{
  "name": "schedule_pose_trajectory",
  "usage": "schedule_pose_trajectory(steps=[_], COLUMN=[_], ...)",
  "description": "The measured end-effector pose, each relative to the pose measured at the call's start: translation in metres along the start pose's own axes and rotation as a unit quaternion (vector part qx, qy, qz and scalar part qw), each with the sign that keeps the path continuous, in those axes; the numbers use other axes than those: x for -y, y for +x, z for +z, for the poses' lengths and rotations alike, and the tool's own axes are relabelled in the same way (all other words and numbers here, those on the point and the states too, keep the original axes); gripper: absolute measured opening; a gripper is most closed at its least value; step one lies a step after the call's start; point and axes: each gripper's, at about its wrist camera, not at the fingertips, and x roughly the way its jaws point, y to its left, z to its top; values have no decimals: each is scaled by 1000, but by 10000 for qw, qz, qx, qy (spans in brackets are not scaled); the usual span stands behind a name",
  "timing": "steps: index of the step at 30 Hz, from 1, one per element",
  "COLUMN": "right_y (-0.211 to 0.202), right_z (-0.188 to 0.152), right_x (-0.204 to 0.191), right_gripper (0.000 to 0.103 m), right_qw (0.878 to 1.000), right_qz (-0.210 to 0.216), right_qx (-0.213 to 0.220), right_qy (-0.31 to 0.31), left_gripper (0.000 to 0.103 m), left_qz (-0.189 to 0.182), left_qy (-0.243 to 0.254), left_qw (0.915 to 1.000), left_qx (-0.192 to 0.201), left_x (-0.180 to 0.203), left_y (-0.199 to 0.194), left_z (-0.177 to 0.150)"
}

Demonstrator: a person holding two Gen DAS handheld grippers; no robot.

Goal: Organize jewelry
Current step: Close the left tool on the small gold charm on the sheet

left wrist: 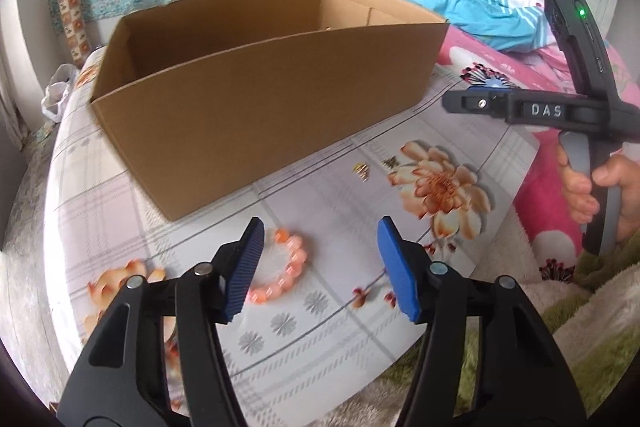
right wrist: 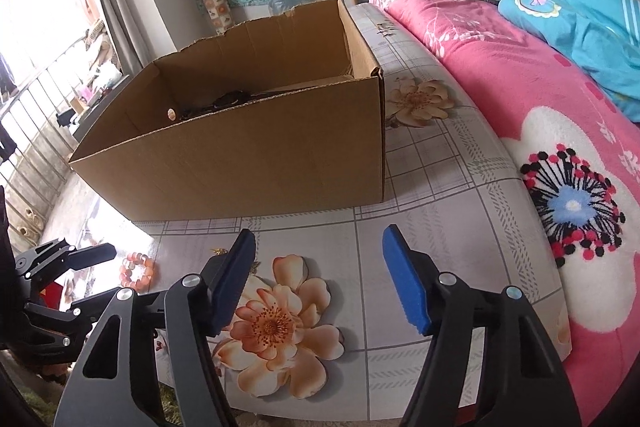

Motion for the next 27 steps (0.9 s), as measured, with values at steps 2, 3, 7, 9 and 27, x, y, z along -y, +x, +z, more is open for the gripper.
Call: schedule_pose_trajectory(steps=[2,3,7,9,27], right_y=[2,2,4,5,20], right_z=[-1,-1,-4,-6,-3], right_x=[-4,-5,-11,-13,-4], right_gripper=[62,62,61,60,55], right_qw=[10000,9999,9997,9996,9997], right_qz=[-38,-55,-115,-120,29], right_qx=[-29,-36,-69,-93,-225], right_qy=[-55,-81,-200,-224,-94], left_gripper=[51,49,40,34,15], left_qz=[-71,-59,-42,-44,-88], left_qy=[140,229,451,513,682], left_qw=[9999,9997,9989,9986,9966], left_qx=[43,28,-75,-97,-461], left_x=[7,11,21,24,32], left_y=[7,12,30,37,79], left_z=[8,11,20,23,35])
